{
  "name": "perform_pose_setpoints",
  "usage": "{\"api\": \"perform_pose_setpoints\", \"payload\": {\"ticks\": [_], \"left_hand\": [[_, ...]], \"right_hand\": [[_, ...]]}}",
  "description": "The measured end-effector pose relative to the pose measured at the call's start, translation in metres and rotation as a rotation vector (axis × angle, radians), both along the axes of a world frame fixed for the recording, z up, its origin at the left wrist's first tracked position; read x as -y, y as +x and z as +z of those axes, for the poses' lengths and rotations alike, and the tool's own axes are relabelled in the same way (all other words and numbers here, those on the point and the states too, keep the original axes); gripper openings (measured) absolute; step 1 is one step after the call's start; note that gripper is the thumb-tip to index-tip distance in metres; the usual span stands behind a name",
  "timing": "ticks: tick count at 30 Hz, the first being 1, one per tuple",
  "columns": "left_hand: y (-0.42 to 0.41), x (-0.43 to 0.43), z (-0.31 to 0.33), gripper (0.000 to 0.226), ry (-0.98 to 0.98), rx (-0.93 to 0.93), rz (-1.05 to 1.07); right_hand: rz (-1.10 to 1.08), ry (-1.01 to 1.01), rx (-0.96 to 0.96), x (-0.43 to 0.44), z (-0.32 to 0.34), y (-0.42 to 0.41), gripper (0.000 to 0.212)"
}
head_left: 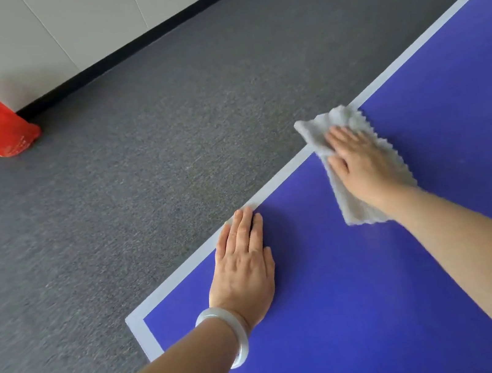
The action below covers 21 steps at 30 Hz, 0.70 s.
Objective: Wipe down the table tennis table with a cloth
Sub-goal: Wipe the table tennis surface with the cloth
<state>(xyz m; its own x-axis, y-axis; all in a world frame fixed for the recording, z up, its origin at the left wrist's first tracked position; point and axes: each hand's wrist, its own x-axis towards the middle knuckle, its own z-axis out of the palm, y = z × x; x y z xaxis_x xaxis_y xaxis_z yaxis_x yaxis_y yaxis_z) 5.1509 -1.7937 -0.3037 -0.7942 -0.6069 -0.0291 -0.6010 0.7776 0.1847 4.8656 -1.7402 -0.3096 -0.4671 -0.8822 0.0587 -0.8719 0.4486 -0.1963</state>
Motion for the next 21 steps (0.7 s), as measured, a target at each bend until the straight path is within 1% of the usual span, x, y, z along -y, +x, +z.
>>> {"api": "perform_pose_setpoints", "payload": {"ticks": [2, 4, 5, 6, 7, 9, 11, 12, 13, 14, 16, 17, 19, 21], "left_hand": [[-0.001, 0.001, -0.001, 0.064, 0.003, 0.013, 0.0], [-0.001, 0.002, -0.003, 0.065, 0.009, 0.015, 0.002], [-0.001, 0.002, -0.004, 0.066, 0.007, 0.016, 0.002], [-0.001, 0.001, -0.004, 0.067, 0.005, 0.015, -0.001], [-0.001, 0.002, -0.004, 0.066, 0.006, 0.011, -0.002], [-0.001, 0.002, -0.003, 0.062, 0.022, -0.007, 0.009], [-0.001, 0.002, -0.003, 0.06, 0.033, -0.019, 0.01], [-0.001, 0.002, -0.002, 0.061, 0.02, -0.004, 0.005], [-0.002, 0.002, -0.001, 0.063, 0.004, 0.017, 0.004], [-0.002, 0.001, 0.0, 0.064, -0.014, 0.033, 0.004], [-0.002, 0.0, 0.002, 0.062, -0.045, 0.047, 0.006], [-0.003, 0.0, 0.002, 0.061, -0.058, 0.048, 0.005], [-0.003, -0.001, 0.0, 0.06, -0.068, 0.041, 0.007], [-0.003, -0.002, 0.0, 0.061, -0.065, 0.042, 0.006]], "right_hand": [[-0.202, 0.01, 0.03, 0.019, 0.0, -0.026, 0.048], [-0.282, -0.039, 0.057, 0.031, -0.001, -0.011, 0.046], [-0.266, -0.064, 0.069, 0.031, -0.001, 0.009, 0.046], [-0.187, -0.087, 0.072, 0.027, -0.002, 0.034, 0.045], [-0.055, -0.102, 0.059, 0.019, -0.005, 0.065, 0.045], [0.237, -0.038, 0.031, -0.011, -0.009, 0.12, 0.045], [0.432, -0.01, 0.017, -0.032, -0.003, 0.122, 0.048], [0.437, -0.011, -0.003, -0.035, -0.001, 0.102, 0.049], [0.359, -0.01, -0.033, -0.036, 0.0, 0.079, 0.05], [0.218, 0.012, -0.049, -0.036, 0.002, 0.052, 0.049], [-0.16, 0.056, -0.022, -0.035, 0.005, 0.004, 0.048], [-0.313, 0.059, 0.005, -0.034, 0.005, -0.005, 0.048], [-0.468, 0.041, 0.009, -0.026, 0.003, 0.016, 0.05], [-0.476, -0.058, 0.016, -0.022, -0.002, 0.071, 0.053]]}}
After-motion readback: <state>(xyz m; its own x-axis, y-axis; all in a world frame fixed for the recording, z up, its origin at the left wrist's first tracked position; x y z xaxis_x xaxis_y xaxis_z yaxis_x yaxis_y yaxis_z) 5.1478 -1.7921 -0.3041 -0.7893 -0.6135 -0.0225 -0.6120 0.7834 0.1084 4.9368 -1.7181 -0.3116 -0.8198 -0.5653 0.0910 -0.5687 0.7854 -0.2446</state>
